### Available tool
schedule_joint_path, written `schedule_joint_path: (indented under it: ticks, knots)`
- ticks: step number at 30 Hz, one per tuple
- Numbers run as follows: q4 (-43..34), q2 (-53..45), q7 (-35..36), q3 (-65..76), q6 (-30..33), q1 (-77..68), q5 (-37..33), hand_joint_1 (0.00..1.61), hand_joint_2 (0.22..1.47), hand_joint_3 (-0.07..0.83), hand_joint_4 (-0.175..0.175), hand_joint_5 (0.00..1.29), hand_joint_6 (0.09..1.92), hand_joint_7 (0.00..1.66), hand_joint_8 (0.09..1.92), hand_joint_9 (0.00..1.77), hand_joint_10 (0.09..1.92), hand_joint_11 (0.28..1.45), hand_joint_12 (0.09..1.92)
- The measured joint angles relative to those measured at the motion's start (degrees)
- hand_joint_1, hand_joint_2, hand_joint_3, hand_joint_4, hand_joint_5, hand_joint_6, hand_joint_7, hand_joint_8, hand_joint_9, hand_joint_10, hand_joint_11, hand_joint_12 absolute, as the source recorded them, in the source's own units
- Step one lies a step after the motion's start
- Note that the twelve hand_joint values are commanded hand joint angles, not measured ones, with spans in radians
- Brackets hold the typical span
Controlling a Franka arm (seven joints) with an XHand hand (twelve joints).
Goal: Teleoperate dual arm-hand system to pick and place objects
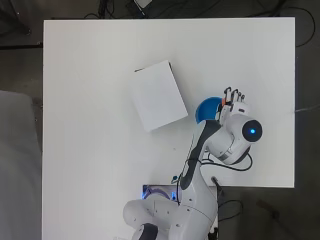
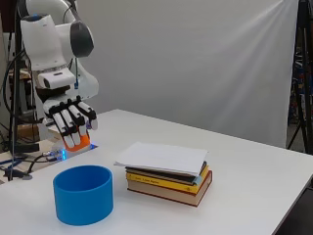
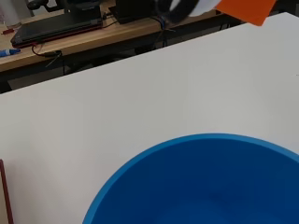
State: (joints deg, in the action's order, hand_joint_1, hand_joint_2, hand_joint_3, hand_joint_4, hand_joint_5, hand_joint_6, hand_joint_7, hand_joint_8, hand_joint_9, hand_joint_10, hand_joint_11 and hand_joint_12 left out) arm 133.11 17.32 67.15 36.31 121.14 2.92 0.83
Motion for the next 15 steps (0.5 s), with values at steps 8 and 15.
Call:
schedule_joint_path:
  ticks: [8,15]
  knots:
    - [5.4,-0.4,-0.3,-1.9,1.4,0.6,-2.0,1.45,1.24,0.001,0.115,0.23,1.37,0.51,1.66,0.78,1.42,0.76,0.09]
    - [7.6,1.7,0.5,-4.8,-0.9,0.8,-1.9,1.44,1.26,0.000,0.095,0.21,1.24,0.49,1.64,0.76,1.47,0.78,0.09]
